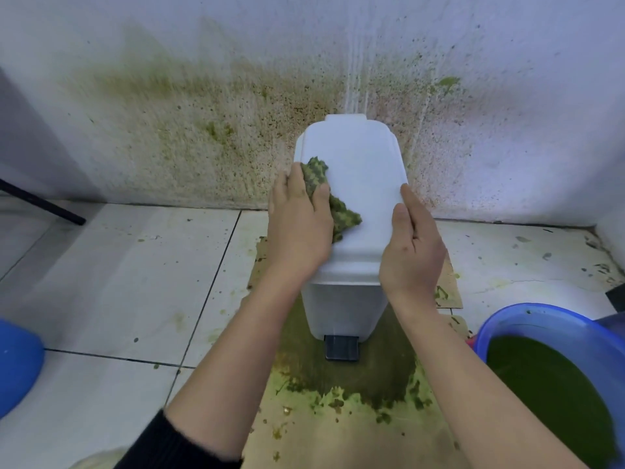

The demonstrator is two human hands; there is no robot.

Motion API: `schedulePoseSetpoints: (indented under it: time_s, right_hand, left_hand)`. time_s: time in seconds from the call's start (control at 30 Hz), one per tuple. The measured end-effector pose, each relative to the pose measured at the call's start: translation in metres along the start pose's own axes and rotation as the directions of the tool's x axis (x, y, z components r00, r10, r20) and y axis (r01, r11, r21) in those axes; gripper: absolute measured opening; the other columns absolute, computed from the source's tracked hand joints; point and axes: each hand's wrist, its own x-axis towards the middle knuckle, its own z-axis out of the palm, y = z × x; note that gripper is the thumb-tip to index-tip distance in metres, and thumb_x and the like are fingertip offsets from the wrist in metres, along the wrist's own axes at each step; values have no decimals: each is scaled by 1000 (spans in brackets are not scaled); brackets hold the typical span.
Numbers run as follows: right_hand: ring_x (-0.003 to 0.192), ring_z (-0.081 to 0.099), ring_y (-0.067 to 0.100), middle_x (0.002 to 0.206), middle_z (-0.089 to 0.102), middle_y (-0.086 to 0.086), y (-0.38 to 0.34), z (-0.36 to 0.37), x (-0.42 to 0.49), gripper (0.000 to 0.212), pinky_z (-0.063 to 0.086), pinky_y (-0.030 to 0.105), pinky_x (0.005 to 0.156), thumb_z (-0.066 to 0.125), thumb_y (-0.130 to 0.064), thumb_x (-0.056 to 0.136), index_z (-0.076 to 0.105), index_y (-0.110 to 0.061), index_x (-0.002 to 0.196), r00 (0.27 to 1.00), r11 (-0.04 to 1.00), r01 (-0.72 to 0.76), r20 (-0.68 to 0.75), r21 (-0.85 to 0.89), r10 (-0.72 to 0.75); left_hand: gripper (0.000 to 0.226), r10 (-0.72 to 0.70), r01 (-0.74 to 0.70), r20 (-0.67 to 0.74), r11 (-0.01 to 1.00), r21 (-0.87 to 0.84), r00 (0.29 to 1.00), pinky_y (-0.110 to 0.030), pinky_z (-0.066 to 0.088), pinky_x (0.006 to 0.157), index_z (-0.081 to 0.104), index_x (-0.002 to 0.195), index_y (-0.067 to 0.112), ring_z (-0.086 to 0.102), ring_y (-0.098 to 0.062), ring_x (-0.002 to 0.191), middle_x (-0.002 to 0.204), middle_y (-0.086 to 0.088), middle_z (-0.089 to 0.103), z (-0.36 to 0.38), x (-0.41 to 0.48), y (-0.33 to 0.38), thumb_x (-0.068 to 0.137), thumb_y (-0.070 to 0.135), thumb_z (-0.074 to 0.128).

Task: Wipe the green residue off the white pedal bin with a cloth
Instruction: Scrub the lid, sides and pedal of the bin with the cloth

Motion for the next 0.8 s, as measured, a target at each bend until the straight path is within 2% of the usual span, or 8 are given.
schedulePoseSetpoints:
  time_s: [0.2,0.27,0.33,0.4,0.47,0.53,0.63,0.8]
  right_hand:
    - [137,42,6,146,51,-8,0,1,-4,41,35,31,113,39,-36,101,53,-28,139,1000,1000,3,5,-7,-3]
    - [137,41,6,146,50,-10,-1,0,-5,39,34,28,112,40,-35,103,52,-29,140,1000,1000,-9,18,5,9]
    - [137,41,4,146,50,-11,-2,-2,-6,38,33,25,110,41,-33,104,51,-30,141,999,1000,-16,32,11,15]
    - [137,41,3,146,50,-11,-3,-3,-6,38,33,25,110,42,-32,104,51,-29,141,999,1000,-15,38,1,14]
    - [135,43,4,145,51,-10,-3,-3,-7,38,36,28,111,43,-31,104,51,-28,141,999,1000,-18,36,3,17]
    - [134,44,3,144,52,-11,-3,-4,-9,37,38,31,112,44,-32,103,52,-31,139,999,1000,-17,34,21,16]
    - [136,42,2,144,51,-12,-4,-5,-7,36,38,36,113,45,-33,103,51,-33,139,1000,999,-6,30,34,5]
    - [134,42,-2,141,52,-20,-7,-6,-9,31,38,37,113,47,-41,99,48,-48,130,998,997,-39,54,64,35]
  left_hand:
    - [69,-14,-20,-131,966,-259,991,-23,12,117,-8,155,35,-7,6,146,162,21,-15,18,-98,-19,98,53,26]
    - [68,11,-28,-94,983,-180,996,-31,4,123,-9,155,32,-15,1,148,162,17,-17,15,-94,-22,99,53,23]
    - [64,136,-134,-27,988,76,990,-39,-9,124,-1,157,25,-22,-12,150,165,8,-12,4,-71,-18,102,51,17]
    - [61,315,-347,147,869,353,938,-39,-12,123,9,158,19,-19,-19,151,167,2,-2,-6,-40,-5,105,47,15]
    - [59,363,-510,393,770,385,845,-38,-11,123,10,158,18,-15,-18,152,167,1,0,-6,-4,13,106,45,20]
    - [59,330,-564,548,753,338,769,-41,-11,122,7,158,22,-14,-17,152,167,3,-2,0,37,31,106,44,23]
    - [58,332,-592,571,721,359,751,-50,-10,120,9,158,26,-11,-18,153,167,6,0,16,95,48,106,45,24]
    - [59,294,-476,438,784,399,850,-51,3,123,20,155,35,-2,-20,154,166,6,8,24,164,47,101,55,31]
